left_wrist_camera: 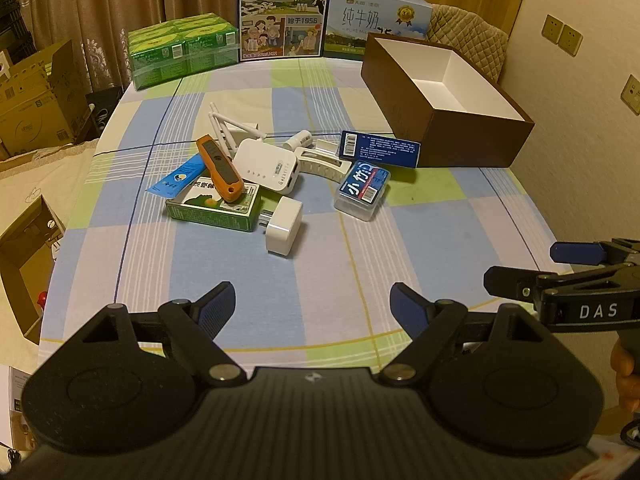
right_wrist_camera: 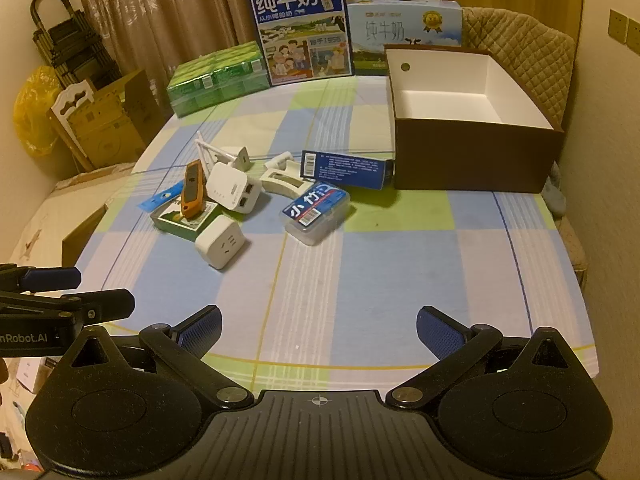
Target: Organize rigid objects
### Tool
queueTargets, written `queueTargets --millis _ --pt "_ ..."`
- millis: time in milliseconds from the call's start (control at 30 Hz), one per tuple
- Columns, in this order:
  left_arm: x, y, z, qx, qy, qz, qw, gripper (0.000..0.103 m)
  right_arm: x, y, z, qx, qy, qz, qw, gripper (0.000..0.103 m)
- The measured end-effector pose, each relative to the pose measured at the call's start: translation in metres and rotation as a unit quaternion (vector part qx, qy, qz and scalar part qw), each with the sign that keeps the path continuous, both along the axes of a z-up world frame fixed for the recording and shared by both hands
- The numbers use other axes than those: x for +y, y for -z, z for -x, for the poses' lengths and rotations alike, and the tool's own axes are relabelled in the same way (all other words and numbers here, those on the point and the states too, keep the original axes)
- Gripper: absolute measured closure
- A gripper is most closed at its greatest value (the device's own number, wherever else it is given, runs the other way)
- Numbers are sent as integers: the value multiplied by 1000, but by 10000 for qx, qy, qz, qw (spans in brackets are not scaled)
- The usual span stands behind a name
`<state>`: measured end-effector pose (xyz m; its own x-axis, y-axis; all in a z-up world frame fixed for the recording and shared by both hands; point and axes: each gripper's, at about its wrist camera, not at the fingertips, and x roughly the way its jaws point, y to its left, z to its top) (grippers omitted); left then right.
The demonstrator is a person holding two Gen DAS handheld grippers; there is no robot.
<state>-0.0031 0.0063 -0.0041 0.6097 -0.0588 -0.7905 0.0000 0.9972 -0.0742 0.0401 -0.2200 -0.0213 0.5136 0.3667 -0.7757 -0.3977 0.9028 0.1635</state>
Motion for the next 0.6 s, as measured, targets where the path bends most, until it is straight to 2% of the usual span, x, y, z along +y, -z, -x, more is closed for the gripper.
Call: queueTargets --millis 600 --pt "5 2 -3 7 4 1 10000 21 9 3 -3 0 -3 9 10000 2"
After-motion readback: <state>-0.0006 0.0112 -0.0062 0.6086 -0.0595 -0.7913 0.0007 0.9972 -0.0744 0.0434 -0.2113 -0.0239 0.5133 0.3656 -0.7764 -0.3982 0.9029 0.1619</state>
